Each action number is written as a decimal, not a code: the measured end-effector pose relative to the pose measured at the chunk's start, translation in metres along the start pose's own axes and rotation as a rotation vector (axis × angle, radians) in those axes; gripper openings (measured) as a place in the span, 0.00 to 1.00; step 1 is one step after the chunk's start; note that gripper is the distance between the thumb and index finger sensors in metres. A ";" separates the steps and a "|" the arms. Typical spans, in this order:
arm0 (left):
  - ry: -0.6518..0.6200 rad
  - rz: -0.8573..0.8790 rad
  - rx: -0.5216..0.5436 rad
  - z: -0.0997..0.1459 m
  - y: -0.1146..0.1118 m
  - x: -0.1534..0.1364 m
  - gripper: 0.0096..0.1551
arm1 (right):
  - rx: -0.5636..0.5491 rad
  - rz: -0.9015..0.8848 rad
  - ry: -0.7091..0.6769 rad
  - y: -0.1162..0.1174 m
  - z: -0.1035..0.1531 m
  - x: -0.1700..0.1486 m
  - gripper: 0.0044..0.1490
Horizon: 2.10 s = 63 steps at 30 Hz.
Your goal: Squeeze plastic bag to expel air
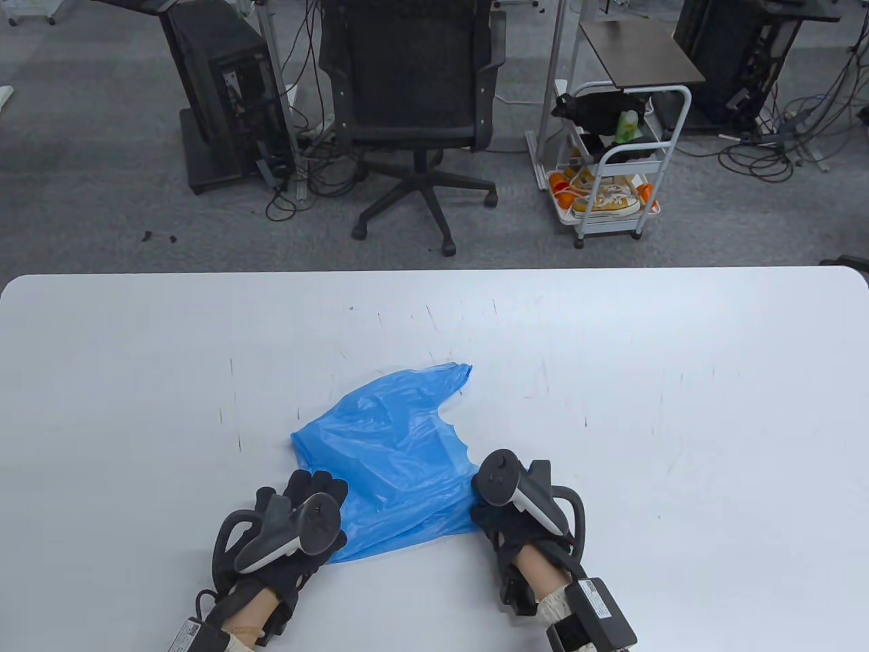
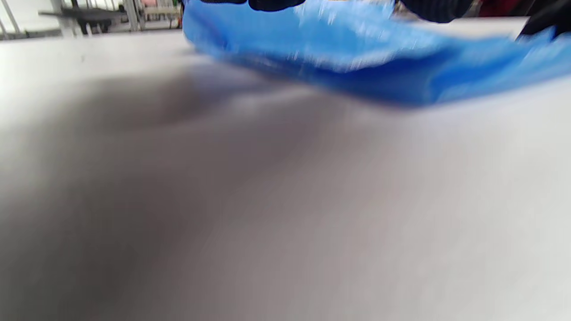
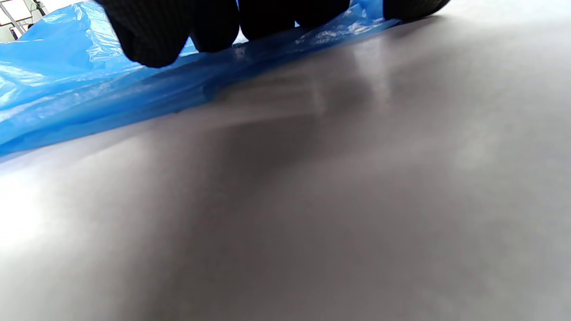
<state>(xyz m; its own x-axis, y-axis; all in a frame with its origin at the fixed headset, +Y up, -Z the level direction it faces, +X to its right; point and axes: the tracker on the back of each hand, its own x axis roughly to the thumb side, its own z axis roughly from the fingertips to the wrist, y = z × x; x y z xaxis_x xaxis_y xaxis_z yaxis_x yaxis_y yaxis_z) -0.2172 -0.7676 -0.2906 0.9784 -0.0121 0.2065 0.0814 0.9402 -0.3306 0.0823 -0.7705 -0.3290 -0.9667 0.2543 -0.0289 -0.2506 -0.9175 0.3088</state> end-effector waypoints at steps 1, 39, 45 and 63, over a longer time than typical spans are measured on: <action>0.010 -0.001 -0.040 -0.002 -0.005 -0.001 0.45 | 0.001 0.005 -0.002 -0.001 0.001 0.001 0.37; 0.006 -0.028 -0.174 0.000 -0.015 -0.006 0.52 | 0.091 0.130 -0.276 0.030 -0.015 0.115 0.37; 0.010 -0.033 -0.176 0.000 -0.015 -0.007 0.52 | 0.083 0.130 -0.224 0.023 -0.021 0.097 0.37; 0.014 -0.033 -0.184 0.001 -0.015 -0.008 0.53 | 0.050 0.120 -0.106 0.008 -0.032 0.054 0.37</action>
<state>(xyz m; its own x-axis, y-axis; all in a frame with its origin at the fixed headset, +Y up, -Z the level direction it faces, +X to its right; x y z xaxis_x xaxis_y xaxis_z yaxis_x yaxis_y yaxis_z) -0.2263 -0.7816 -0.2867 0.9771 -0.0475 0.2075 0.1453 0.8612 -0.4870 0.0264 -0.7741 -0.3585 -0.9781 0.1766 0.1106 -0.1278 -0.9276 0.3510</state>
